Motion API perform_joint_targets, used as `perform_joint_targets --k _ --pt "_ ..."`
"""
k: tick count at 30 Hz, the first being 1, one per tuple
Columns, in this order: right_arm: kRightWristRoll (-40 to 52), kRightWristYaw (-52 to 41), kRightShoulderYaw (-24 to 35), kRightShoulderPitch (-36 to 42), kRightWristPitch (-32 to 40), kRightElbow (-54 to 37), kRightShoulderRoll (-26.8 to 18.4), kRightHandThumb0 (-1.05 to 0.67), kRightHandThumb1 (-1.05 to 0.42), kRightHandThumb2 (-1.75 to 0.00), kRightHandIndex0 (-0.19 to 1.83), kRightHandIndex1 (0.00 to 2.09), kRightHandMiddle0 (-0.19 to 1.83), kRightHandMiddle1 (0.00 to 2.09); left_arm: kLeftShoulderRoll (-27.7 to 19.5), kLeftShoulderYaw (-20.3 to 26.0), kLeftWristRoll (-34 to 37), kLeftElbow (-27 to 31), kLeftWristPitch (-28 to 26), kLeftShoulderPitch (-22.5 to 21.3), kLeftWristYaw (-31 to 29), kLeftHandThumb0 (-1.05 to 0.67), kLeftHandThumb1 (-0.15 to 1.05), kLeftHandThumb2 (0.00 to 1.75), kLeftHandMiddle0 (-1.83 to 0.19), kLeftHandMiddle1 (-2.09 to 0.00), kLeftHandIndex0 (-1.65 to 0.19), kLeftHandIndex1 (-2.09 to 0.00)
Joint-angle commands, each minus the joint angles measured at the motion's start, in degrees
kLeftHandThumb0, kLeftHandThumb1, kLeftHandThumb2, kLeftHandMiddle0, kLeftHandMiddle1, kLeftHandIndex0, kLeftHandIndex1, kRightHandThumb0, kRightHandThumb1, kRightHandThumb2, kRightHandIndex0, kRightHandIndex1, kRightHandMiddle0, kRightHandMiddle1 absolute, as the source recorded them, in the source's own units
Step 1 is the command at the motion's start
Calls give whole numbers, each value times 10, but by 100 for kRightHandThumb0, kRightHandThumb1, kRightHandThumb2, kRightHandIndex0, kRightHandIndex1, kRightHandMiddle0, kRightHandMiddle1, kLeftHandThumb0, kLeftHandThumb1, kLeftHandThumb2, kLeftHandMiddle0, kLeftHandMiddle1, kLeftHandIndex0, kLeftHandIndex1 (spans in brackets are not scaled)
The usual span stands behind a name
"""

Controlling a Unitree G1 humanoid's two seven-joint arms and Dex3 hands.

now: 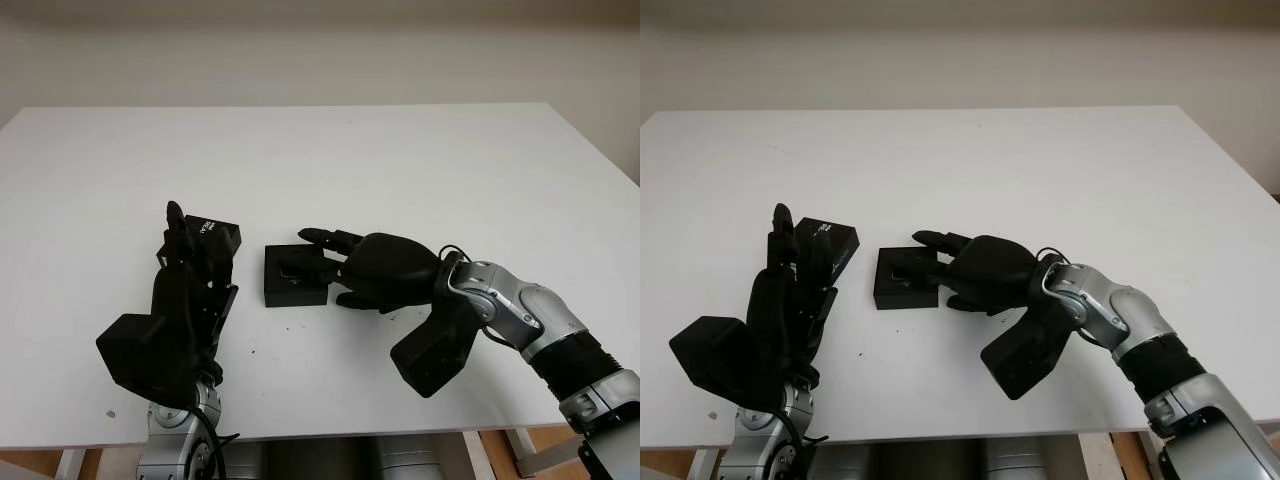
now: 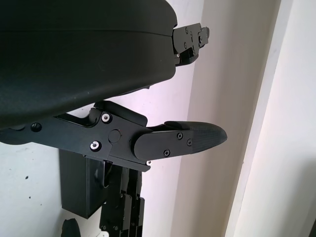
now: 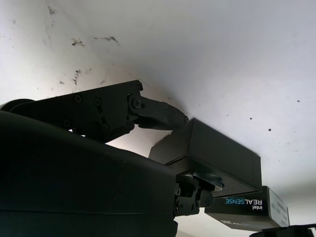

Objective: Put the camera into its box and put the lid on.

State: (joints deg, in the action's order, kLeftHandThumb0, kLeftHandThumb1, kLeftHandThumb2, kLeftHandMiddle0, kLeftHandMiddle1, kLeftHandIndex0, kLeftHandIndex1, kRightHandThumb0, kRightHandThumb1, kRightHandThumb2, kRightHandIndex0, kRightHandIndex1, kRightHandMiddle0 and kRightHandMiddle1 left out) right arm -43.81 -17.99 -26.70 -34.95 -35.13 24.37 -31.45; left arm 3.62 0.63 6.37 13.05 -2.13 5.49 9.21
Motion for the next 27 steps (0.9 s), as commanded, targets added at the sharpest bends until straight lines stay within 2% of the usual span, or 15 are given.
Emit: perform_joint_targets --k 1,4,7,18,19,21,23,27 --pt "6 -7 -4 -15 5 6 7 -20 -105 -56 -2 9 4 9 22 -8 0 17 -4 8 3 -54 105 45 14 -5 16 -5" --pt "12 -11 -3 -14 8 8 10 -16 -105 -54 0 8 5 9 20 -10 1 24 -7 15 3 -55 105 45 14 -5 16 -5" --pt "24 -18 -2 -12 10 12 14 -20 -105 -60 -1 7 5 8 18 -11 1 28 -6 20 2 -56 105 45 14 -5 16 -5" --pt "53 -47 2 -5 28 10 16 -20 -104 -63 -3 5 2 5 11 -5 -2 30 -16 16 1 -57 105 45 14 -5 16 -5" --pt "69 -54 10 -2 35 4 18 -22 -102 -57 -5 4 0 4 9 -4 -2 30 -17 14 0 -57 105 45 14 -5 16 -5" --pt "101 -66 27 6 57 -13 22 -31 -104 -34 -7 4 -3 4 7 -2 -3 32 -19 11 -1 -58 105 45 14 -5 16 -5" --pt "131 -71 46 13 79 -37 25 -38 -105 -22 -7 5 -3 4 5 1 -5 35 -23 10 0 -58 105 45 14 -6 16 -6" --pt "184 -28 111 20 110 -98 34 -53 -105 -18 9 12 12 12 4 6 -5 47 -30 6 0 -59 105 45 14 -5 16 -5"
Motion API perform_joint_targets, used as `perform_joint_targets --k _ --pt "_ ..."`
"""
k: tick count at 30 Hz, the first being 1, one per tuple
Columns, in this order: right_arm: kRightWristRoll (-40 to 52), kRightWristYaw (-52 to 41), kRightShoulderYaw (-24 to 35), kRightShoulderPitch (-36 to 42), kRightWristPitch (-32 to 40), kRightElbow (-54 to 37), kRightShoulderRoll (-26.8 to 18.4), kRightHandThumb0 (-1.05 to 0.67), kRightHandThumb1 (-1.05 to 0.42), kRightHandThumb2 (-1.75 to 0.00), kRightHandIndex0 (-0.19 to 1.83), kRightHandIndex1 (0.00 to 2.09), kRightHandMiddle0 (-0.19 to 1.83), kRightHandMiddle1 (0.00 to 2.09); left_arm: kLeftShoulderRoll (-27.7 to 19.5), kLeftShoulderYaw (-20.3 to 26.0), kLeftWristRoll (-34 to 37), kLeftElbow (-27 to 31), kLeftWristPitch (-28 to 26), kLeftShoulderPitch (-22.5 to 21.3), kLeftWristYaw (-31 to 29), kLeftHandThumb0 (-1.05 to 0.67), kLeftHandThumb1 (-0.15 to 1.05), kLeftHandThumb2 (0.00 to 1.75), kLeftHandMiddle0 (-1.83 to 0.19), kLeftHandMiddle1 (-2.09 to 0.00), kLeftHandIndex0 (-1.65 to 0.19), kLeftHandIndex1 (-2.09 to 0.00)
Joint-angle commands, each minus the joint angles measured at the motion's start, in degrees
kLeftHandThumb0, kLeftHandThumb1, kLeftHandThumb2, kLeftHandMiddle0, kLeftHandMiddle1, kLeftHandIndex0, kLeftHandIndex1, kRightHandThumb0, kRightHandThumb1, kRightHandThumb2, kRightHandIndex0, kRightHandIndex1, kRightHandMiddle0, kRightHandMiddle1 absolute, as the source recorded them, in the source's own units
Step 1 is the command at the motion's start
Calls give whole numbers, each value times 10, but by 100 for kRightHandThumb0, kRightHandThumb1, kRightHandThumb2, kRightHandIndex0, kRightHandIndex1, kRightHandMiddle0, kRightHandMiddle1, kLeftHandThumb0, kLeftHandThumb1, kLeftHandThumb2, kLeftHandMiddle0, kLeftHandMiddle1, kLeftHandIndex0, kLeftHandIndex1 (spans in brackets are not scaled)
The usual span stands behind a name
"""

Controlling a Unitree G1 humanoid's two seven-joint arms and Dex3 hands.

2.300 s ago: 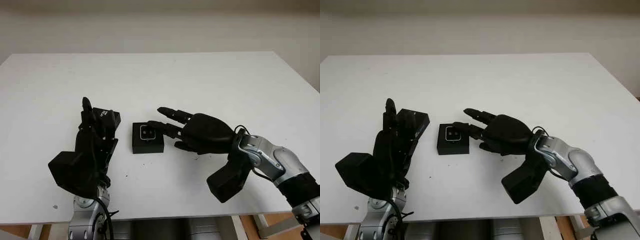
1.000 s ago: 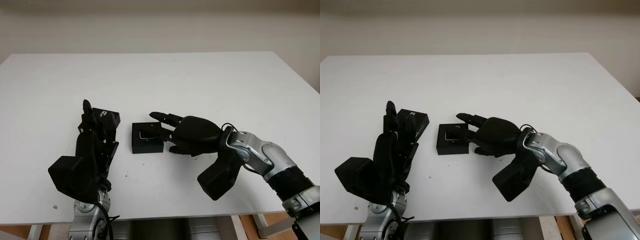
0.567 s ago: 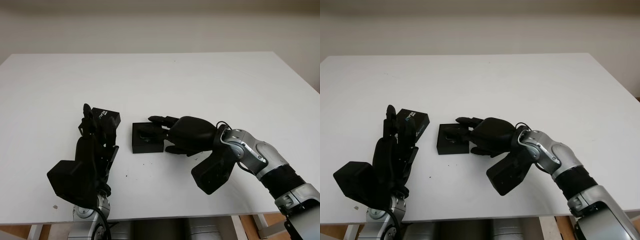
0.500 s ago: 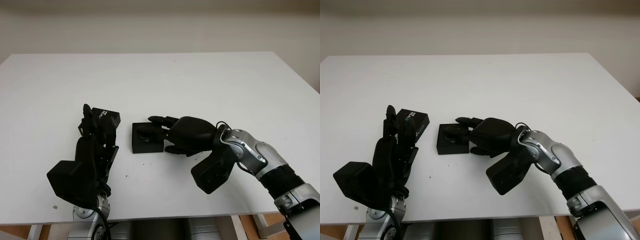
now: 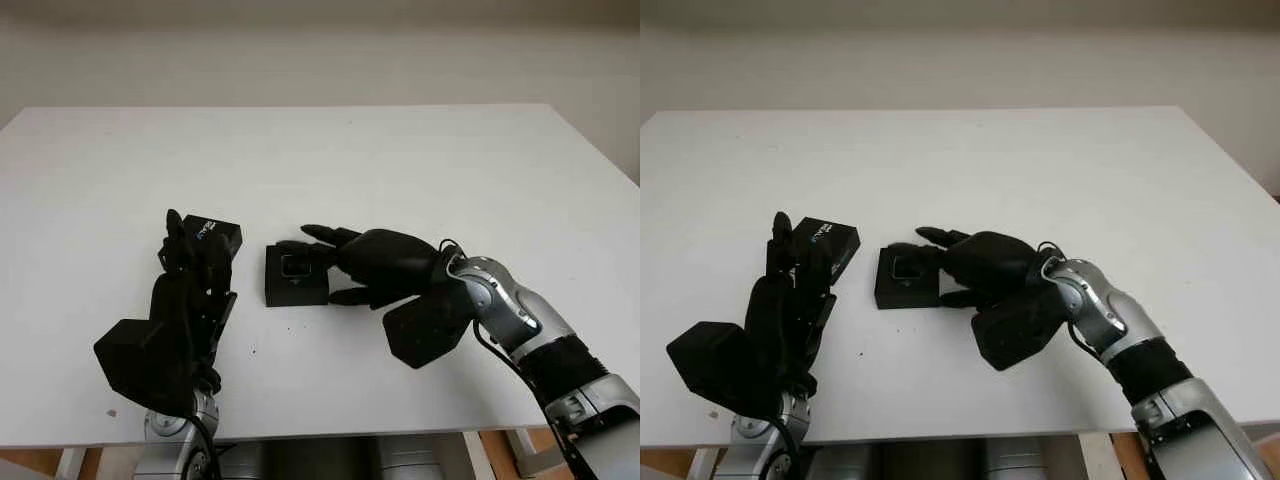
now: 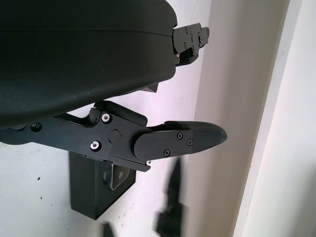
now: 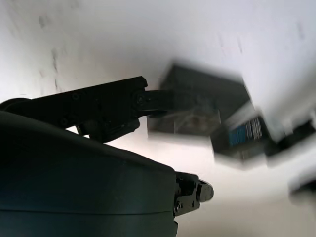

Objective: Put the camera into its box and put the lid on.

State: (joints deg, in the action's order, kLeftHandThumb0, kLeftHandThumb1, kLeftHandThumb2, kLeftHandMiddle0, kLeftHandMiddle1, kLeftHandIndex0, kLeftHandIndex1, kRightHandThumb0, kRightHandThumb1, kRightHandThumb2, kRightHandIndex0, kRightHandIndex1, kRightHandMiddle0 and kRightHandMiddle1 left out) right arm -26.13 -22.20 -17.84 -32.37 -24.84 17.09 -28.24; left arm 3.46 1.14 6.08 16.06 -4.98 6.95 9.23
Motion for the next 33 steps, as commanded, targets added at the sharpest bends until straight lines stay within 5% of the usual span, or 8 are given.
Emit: perform_joint_targets --k 1,9,13,18,23,27,33 --pt "4 24 29 -7 13 -36 2 -56 -105 -16 15 15 18 15 5 3 0 20 -3 -9 -2 -59 105 45 14 -5 16 -5" --pt "-32 52 65 -28 46 -93 -23 -58 -104 -8 36 23 38 31 -1 7 -9 48 -12 -8 -12 -59 105 47 14 -6 16 -5" --pt "-25 52 74 -31 65 -90 -25 -56 -105 -9 41 26 28 60 -8 15 -9 60 -7 -5 -20 -59 105 45 13 -6 15 -6" --pt "28 71 96 -23 98 -59 13 -61 -105 -12 41 23 25 58 -46 46 -10 73 -21 -20 -43 -59 105 43 12 -6 14 -6" --pt "153 39 142 -21 254 -38 80 -68 -105 -21 22 11 10 41 -161 106 3 73 -67 -70 -120 -57 105 42 10 -6 14 -6" --pt "251 12 183 -21 323 -22 111 -66 -105 -31 10 3 4 21 -250 142 -28 59 -103 -112 -150 -61 105 33 -6 -13 0 -13" --pt "332 -7 219 -19 366 -18 124 -57 -105 -43 -2 0 -5 12 -378 155 -77 -32 -83 -185 -210 -58 104 12 -37 -21 -24 -28"
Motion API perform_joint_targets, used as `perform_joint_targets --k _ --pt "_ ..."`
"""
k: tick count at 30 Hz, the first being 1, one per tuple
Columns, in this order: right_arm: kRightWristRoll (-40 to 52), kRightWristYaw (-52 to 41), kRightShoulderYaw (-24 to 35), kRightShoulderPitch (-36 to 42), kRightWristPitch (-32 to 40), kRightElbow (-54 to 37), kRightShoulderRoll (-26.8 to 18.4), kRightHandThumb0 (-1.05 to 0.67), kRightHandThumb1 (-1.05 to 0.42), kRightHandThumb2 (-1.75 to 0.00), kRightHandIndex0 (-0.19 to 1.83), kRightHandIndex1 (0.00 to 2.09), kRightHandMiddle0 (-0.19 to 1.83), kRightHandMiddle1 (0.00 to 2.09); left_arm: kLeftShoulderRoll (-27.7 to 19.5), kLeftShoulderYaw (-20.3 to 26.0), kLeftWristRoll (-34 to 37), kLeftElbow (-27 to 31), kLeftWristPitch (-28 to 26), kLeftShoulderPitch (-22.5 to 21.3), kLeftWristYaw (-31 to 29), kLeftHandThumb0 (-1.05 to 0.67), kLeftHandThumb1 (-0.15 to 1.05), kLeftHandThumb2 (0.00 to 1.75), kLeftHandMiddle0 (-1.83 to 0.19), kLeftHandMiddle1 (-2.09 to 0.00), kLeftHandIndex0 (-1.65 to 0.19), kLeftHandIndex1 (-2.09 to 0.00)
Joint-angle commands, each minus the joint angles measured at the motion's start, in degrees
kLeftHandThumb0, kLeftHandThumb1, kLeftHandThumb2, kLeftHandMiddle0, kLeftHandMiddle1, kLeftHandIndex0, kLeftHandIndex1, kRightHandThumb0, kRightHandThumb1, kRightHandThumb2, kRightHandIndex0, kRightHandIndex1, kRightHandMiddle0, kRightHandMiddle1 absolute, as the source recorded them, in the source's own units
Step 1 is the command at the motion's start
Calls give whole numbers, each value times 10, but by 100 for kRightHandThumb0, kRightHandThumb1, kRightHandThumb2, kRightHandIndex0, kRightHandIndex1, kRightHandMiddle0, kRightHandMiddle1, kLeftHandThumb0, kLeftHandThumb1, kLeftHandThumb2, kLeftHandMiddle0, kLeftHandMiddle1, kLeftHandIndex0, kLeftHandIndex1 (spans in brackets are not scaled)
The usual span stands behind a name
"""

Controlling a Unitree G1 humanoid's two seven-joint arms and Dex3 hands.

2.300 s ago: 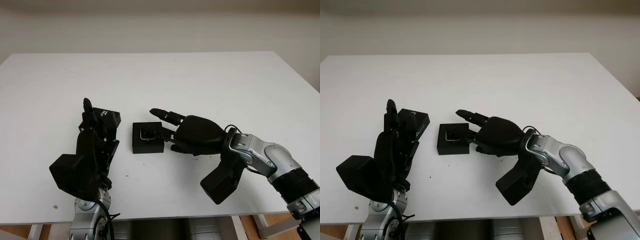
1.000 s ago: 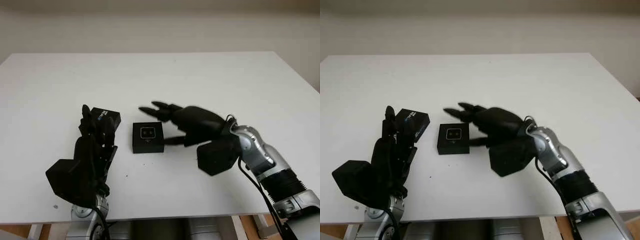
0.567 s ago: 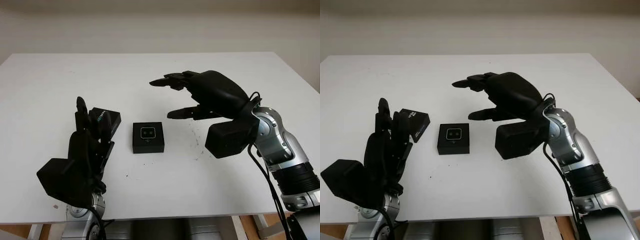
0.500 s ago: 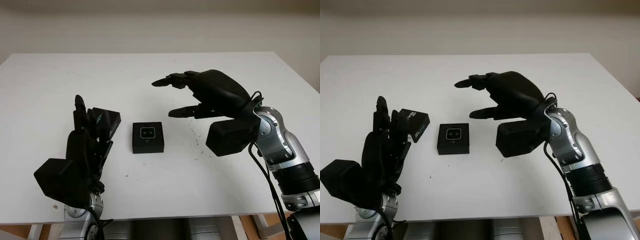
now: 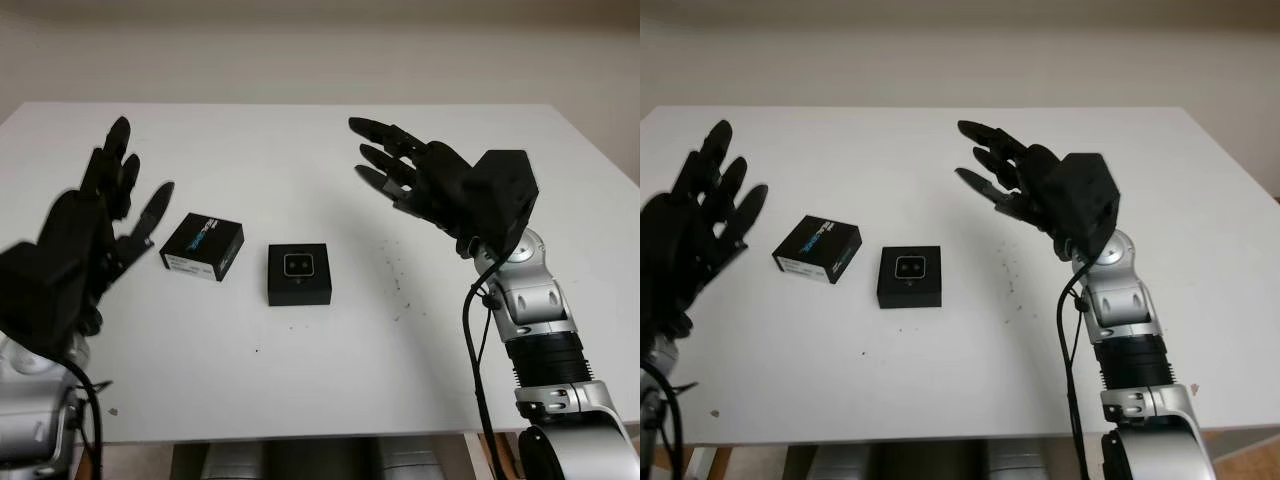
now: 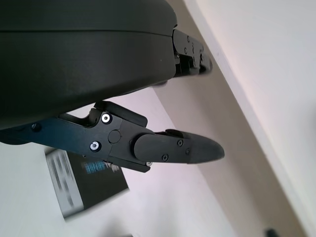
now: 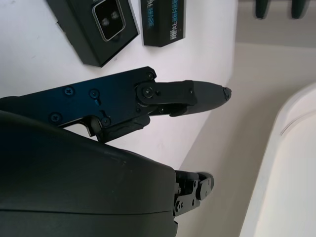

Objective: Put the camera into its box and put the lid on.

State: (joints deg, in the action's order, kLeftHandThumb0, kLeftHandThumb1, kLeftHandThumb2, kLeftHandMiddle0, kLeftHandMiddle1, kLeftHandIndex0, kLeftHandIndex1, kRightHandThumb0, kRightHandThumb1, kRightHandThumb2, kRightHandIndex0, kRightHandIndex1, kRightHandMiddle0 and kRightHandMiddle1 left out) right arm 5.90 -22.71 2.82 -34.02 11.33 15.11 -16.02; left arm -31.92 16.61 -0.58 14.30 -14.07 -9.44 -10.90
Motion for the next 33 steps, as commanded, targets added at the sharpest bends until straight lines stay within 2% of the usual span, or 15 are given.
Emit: perform_joint_targets --k 1,3,6,8,12,16,19,26,33 --pt "20 -6 16 -3 4 4 1 -57 -105 -44 -3 0 -5 11 -47 -6 -23 -26 6 -31 -22 -57 101 9 -37 -20 -24 -27" --pt "36 -12 24 -4 11 8 0 -57 -105 -47 -4 1 -6 11 -91 -22 -48 -50 3 -53 -53 -56 97 5 -35 -16 -21 -25" --pt "52 -19 33 -8 21 16 -3 -54 -105 -51 -6 0 -8 9 -153 -70 -97 -104 36 -95 -106 -61 90 3 -29 -11 -14 -20" --pt "53 -17 34 -9 25 17 -5 -55 -105 -51 -5 1 -7 9 -180 -101 -120 -140 68 -123 -141 -62 87 3 -20 -6 -7 -16" --pt "50 -17 33 -9 28 15 -12 -55 -105 -51 -6 2 -9 7 -235 -179 -196 -170 105 -174 -221 -65 85 4 1 -1 5 -8" --pt "51 -16 37 -9 29 16 -17 -54 -105 -54 -8 2 -10 7 -240 -223 -230 -214 166 -213 -259 -57 79 3 11 -2 12 -4" --pt "56 -11 42 -8 37 13 -17 -55 -105 -53 -7 3 -8 7 -238 -255 -267 -252 205 -245 -268 -58 78 4 12 -3 14 -4" --pt "53 -5 43 -2 36 8 -19 -53 -105 -54 -7 4 -7 7 -217 -302 -324 -340 266 -299 -259 -59 77 5 13 -5 17 -4" --pt "49 -7 42 3 33 7 -23 -51 -105 -56 -7 4 -6 7 -200 -316 -344 -413 321 -320 -217 -51 77 5 11 -6 16 -6"
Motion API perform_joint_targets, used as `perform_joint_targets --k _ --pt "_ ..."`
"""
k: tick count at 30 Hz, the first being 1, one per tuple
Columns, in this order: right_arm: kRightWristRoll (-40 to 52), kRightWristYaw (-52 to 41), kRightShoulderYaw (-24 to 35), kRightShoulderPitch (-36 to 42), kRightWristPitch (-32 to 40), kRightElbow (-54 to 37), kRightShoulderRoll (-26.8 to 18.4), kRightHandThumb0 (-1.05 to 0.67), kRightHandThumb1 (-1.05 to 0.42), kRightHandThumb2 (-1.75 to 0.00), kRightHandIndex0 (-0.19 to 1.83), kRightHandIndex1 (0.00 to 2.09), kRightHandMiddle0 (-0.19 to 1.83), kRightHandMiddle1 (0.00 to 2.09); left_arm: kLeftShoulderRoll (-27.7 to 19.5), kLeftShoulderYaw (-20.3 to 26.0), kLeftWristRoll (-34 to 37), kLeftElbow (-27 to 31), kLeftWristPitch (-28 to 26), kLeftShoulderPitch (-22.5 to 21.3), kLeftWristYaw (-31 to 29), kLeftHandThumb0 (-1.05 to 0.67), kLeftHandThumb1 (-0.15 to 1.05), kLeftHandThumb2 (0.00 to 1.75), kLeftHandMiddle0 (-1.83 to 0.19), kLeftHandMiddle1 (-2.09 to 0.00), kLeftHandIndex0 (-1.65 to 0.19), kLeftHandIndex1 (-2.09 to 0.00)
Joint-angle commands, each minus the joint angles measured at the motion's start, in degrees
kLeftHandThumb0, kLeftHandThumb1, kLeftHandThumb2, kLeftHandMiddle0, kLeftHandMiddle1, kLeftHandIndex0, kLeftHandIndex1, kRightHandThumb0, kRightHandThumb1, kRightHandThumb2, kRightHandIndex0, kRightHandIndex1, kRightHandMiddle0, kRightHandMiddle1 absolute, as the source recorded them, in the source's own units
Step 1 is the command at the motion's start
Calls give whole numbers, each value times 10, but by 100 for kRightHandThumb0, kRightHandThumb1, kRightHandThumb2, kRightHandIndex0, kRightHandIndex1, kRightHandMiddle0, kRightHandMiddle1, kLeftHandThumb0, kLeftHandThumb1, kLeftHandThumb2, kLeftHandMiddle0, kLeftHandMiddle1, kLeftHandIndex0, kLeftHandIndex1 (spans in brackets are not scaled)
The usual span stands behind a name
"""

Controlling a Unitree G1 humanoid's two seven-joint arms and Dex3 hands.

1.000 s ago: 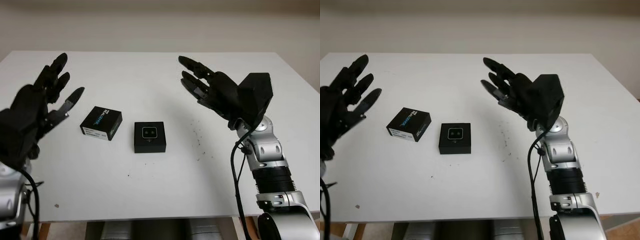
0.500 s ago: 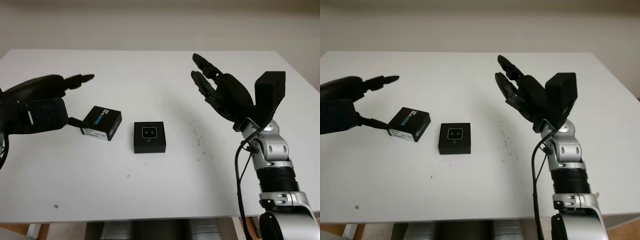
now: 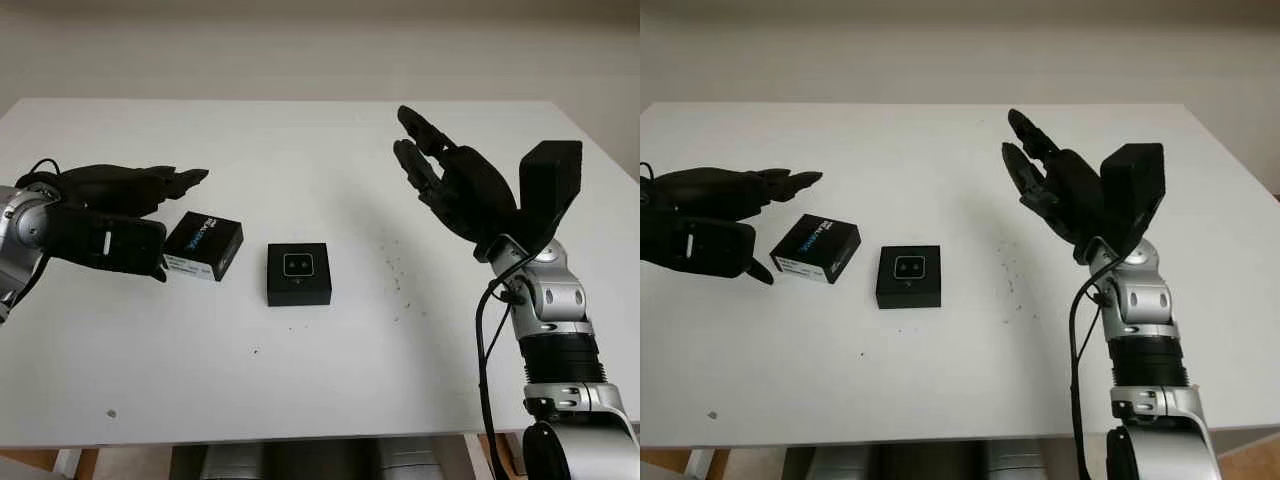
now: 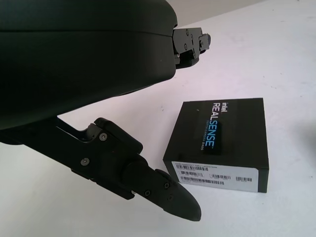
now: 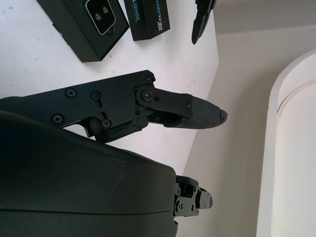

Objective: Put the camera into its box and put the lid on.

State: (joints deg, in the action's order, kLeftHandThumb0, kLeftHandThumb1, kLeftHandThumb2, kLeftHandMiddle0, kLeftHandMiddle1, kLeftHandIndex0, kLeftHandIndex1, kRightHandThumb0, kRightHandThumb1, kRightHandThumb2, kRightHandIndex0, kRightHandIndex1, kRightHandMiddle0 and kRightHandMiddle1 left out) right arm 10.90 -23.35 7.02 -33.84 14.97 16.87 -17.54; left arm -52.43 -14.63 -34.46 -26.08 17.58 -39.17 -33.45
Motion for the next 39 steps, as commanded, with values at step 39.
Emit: perform_joint_targets --k 39 --pt "-17 5 -1 36 -31 -25 -16 -54 -105 -46 -4 6 -1 7 116 -98 -55 -309 51 -150 86 -52 79 5 7 -5 9 -5"
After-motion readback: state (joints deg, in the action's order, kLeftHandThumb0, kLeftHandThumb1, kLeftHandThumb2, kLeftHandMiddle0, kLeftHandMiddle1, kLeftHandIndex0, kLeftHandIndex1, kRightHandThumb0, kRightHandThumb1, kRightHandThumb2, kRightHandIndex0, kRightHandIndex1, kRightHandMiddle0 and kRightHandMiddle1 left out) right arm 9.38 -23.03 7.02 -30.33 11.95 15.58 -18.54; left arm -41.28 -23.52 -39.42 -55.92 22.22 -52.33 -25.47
